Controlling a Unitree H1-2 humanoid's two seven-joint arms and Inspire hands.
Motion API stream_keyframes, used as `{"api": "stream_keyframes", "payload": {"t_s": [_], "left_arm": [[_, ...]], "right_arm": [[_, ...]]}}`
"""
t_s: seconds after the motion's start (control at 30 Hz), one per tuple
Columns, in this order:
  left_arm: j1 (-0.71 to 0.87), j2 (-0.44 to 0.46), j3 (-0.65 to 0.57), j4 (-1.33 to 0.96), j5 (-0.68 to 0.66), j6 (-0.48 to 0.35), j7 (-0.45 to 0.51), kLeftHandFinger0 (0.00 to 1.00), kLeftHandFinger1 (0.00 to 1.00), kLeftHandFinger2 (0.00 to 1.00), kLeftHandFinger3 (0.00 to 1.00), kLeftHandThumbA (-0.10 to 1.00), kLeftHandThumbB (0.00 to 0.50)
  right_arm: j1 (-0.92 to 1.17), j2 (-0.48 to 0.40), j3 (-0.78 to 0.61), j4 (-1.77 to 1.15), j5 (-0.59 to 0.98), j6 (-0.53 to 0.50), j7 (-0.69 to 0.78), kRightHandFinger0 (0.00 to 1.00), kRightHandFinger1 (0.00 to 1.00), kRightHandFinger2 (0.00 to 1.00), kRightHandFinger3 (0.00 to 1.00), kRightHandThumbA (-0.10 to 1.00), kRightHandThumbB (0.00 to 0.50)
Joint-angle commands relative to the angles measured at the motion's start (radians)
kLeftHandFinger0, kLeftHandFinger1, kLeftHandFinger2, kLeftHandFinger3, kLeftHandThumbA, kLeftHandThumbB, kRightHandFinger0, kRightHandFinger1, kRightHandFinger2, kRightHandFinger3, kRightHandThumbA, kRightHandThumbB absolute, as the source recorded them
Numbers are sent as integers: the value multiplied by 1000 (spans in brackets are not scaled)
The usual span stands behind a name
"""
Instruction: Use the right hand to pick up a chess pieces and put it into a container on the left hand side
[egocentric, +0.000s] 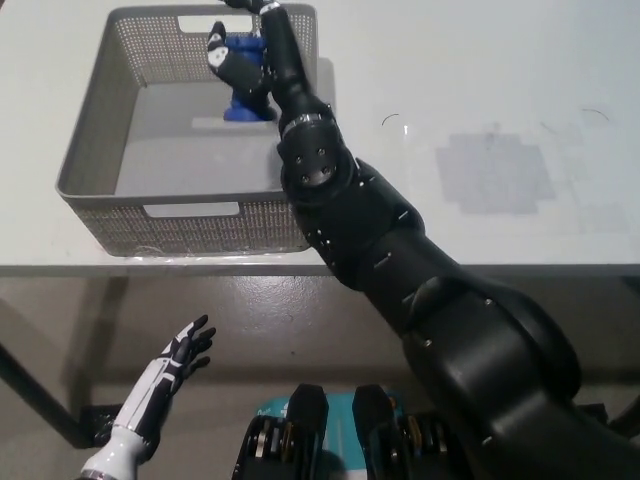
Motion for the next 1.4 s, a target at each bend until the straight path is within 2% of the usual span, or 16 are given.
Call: {"api": "stream_keyframes", "payload": {"t_s": [0.0, 0.07, 0.1, 0.13, 0.2, 0.27, 0.33, 0.4, 0.47, 0.73, 0.87, 0.9, 0.93, 1.03, 1.23, 1.37], "left_arm": [[-13, 19, -2, -31, 8, -4, -18, 1000, 1000, 1000, 1000, 1000, 289], [-9, 16, -1, -39, 2, -1, -19, 1000, 1000, 1000, 1000, 1000, 285], [-9, 16, -1, -37, 3, -2, -19, 1000, 1000, 1000, 1000, 1000, 295], [-13, 16, -1, -34, 3, -5, -19, 1000, 1000, 1000, 1000, 1000, 297], [-19, 18, -1, -27, 3, -10, -22, 1000, 1000, 998, 1000, 1000, 295], [-21, 20, -2, -18, 2, -20, -25, 1000, 1000, 988, 1000, 1000, 288], [-11, 18, -4, -28, 5, -13, -26, 1000, 1000, 983, 1000, 1000, 292], [0, 16, -6, -34, 2, -10, -31, 1000, 1000, 973, 1000, 1000, 290], [-2, 15, -10, -33, 7, -9, -32, 1000, 1000, 964, 1000, 1000, 299], [-14, 24, -16, -36, 17, 2, -45, 1000, 1000, 932, 1000, 1000, 298], [-20, 25, -16, -31, 17, -6, -50, 1000, 1000, 925, 1000, 1000, 293], [-22, 25, -16, -30, 17, -7, -51, 1000, 1000, 925, 1000, 1000, 293], [-21, 26, -16, -38, 19, 3, -51, 1000, 1000, 924, 1000, 1000, 291], [-21, 25, -15, -38, 16, 2, -52, 1000, 998, 923, 1000, 1000, 302], [-16, 25, -16, -28, 20, -13, -52, 996, 979, 905, 1000, 1000, 290], [1, 26, -17, -31, 18, -16, -53, 998, 988, 916, 1000, 1000, 287]], "right_arm": [[-35, -15, 29, 0, -38, 52, 36, 0, 398, 822, 824, -100, 154], [-23, -22, 41, 2, -47, 59, 44, 61, 471, 880, 862, -100, 186], [-18, -27, 45, 2, -47, 57, 53, 107, 464, 779, 737, -100, 210], [-18, -31, 48, 1, -49, 59, 64, 168, 489, 759, 756, -41, 228], [-17, -41, 50, 0, -44, 64, 101, 191, 394, 576, 678, 61, 236], [-17, -55, 58, 0, -45, 82, 161, 618, 724, 807, 870, 218, 231], [-6, -60, 58, -2, -41, 75, 187, 791, 886, 905, 971, 251, 247], [6, -65, 58, -4, -41, 73, 201, 898, 997, 1000, 1000, 292, 261], [10, -73, 54, -5, -38, 81, 229, 1000, 1000, 1000, 1000, 415, 284], [12, -87, 46, -15, -36, 144, 327, 1000, 1000, 1000, 1000, 715, 259], [7, -99, 76, -20, -71, 156, 345, 1000, 1000, 1000, 1000, 963, 310], [5, -101, 84, -20, -77, 154, 348, 1000, 1000, 1000, 1000, 981, 314], [1, -105, 84, -22, -74, 149, 351, 1000, 1000, 1000, 1000, 1000, 377], [-7, -113, 79, -32, -66, 138, 355, 1000, 1000, 1000, 1000, 1000, 416], [-32, -151, 53, -99, -47, 73, 351, 1000, 1000, 1000, 1000, 1000, 420], [-16, -179, 14, -222, -22, 95, 370, 1000, 1000, 1000, 1000, 1000, 420]]}}
